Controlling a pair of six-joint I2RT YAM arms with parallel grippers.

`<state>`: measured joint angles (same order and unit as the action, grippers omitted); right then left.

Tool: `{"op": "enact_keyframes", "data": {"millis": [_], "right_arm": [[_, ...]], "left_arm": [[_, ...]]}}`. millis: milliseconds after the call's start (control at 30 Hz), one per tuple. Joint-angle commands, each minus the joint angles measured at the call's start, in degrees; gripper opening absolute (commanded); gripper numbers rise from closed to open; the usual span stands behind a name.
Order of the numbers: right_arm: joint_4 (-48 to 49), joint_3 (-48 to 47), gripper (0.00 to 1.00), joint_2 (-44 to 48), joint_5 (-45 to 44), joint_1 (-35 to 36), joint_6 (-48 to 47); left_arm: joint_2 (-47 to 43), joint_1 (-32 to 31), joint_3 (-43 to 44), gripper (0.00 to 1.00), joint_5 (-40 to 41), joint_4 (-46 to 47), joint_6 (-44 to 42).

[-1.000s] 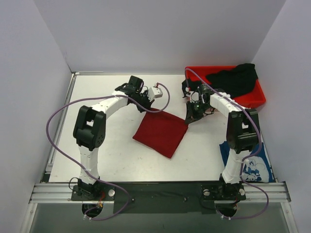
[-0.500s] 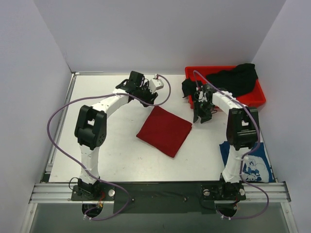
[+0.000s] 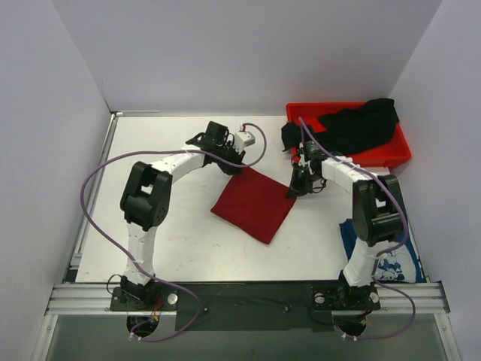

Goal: Fold and stack the t-shirts
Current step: Put the neatly folded tshirt into the corner of the board with the right arm

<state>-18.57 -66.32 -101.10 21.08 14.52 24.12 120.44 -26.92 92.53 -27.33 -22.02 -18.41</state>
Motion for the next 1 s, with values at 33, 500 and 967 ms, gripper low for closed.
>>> {"op": "enact_keyframes", "data": {"millis": [33,500,967], "right_arm": [[1.52,-3.61,0.0,-8.23,-1.74,-2.66,3.32],[-9.82,-17.71,0.2,-8.44,-11.14,-2.66,-7.77],[0.0,6.55,0.6,6.97,-4.13,0.5,4.18]], "left_arm": [[3.3,0.29,0.36,0.18,2.63,6.38,7.51],[-0.11,4.59,2.74,0.27,0.88,-2.49,16.74],[-15.15,-1.21,-19.03,0.34,-1.85,-9.1,2.33]]}}
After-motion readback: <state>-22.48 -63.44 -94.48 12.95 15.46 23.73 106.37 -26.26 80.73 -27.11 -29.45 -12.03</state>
